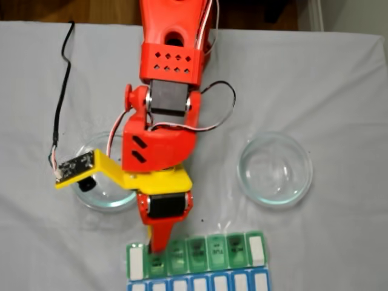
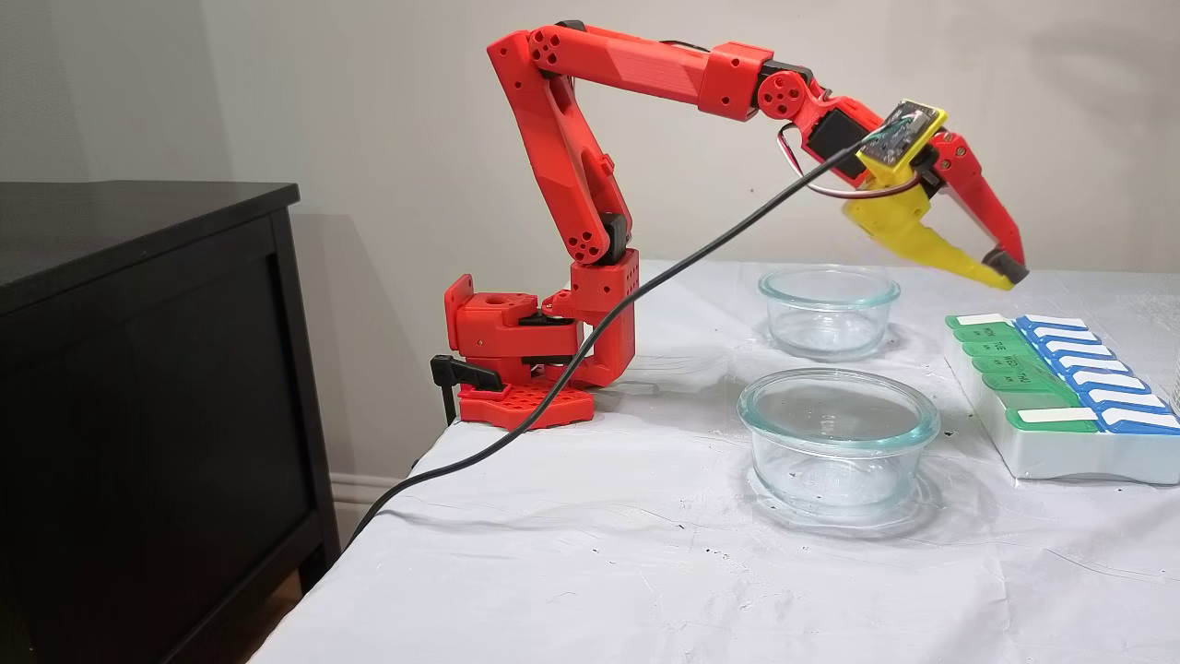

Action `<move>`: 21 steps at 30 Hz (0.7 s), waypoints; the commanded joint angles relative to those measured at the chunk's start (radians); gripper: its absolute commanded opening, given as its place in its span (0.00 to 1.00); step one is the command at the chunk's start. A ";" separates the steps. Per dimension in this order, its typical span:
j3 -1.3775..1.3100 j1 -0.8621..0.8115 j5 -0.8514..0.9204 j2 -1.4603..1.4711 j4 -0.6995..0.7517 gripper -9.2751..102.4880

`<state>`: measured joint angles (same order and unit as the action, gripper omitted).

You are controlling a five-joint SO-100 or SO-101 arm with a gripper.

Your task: Sort medicines into box.

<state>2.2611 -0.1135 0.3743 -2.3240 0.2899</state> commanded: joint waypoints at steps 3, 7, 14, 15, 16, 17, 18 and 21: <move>-0.067 -0.023 -0.023 0.094 -0.146 0.08; -0.120 -0.028 -0.023 0.218 -0.175 0.08; -0.155 -0.011 0.003 0.344 -0.215 0.08; -0.163 -0.009 0.008 0.353 -0.199 0.08; -0.172 -0.006 0.014 0.362 -0.175 0.08; -0.176 -0.002 0.021 0.367 -0.153 0.08; -0.183 0.002 0.031 0.368 -0.117 0.08; -0.207 0.015 0.052 0.376 0.011 0.08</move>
<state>2.1568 -0.1197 0.4050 -1.9236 0.2025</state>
